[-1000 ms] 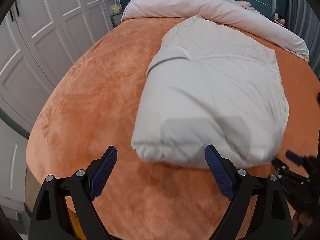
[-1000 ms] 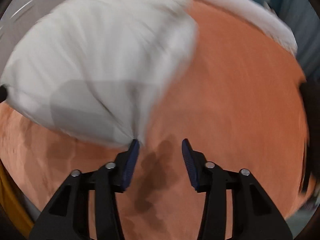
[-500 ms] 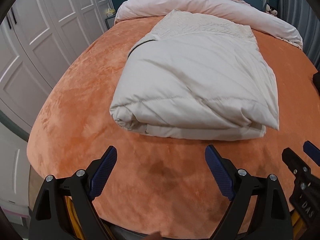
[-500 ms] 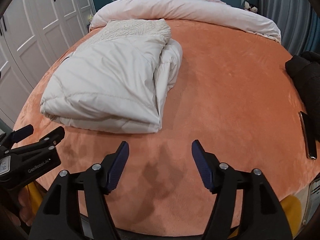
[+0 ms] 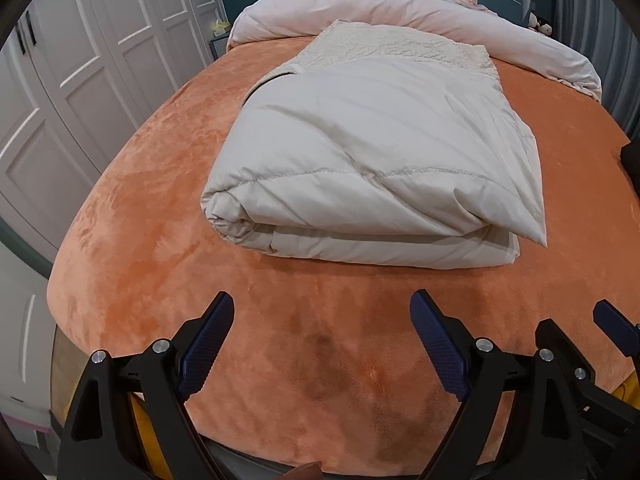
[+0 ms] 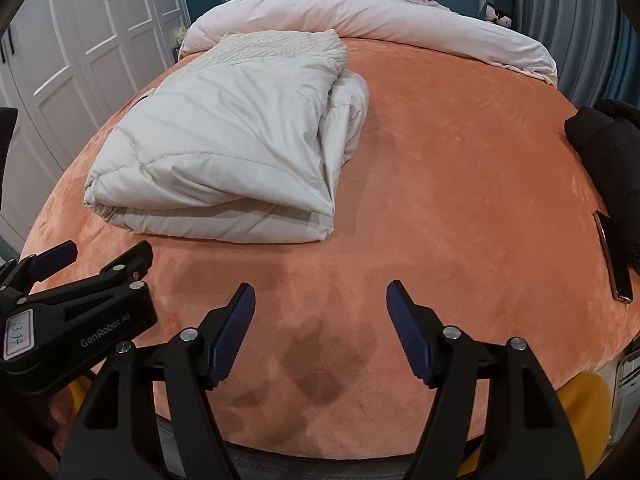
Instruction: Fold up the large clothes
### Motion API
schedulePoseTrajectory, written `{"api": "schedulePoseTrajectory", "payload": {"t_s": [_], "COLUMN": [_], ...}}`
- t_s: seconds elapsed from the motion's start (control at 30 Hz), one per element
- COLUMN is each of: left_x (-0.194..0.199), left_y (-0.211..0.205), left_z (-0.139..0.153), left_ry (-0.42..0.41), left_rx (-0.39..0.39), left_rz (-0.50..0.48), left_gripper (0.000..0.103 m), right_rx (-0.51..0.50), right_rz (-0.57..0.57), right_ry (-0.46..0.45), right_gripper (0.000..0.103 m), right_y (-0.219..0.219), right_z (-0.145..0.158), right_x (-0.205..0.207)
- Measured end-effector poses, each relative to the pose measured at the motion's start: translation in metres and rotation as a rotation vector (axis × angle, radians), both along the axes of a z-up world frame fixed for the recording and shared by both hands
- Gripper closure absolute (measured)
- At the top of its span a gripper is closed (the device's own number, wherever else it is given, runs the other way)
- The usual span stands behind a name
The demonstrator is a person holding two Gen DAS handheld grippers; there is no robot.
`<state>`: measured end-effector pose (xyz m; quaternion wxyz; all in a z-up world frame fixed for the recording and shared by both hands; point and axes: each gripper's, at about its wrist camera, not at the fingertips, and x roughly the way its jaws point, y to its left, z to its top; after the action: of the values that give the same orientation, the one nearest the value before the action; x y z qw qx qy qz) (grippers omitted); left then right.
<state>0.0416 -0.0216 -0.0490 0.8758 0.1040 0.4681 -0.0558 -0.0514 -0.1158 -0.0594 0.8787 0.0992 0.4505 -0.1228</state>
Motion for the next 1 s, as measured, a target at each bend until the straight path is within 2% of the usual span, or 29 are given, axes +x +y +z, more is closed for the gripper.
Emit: {"api": "schedulePoseTrajectory", "payload": {"t_s": [1.0], "left_x": [-0.0085], "left_y": [-0.0007], "left_z": [0.0014], "left_ry": [-0.040], "left_rx": [0.033], "left_rz": [0.012], "left_gripper": [0.014], "right_rx": [-0.023], "right_rz": [-0.017], "right_ry": [-0.008], "right_gripper": [0.037], "right_y": [0.0084], "right_z": [0.0032], "right_x": [-0.0068]}}
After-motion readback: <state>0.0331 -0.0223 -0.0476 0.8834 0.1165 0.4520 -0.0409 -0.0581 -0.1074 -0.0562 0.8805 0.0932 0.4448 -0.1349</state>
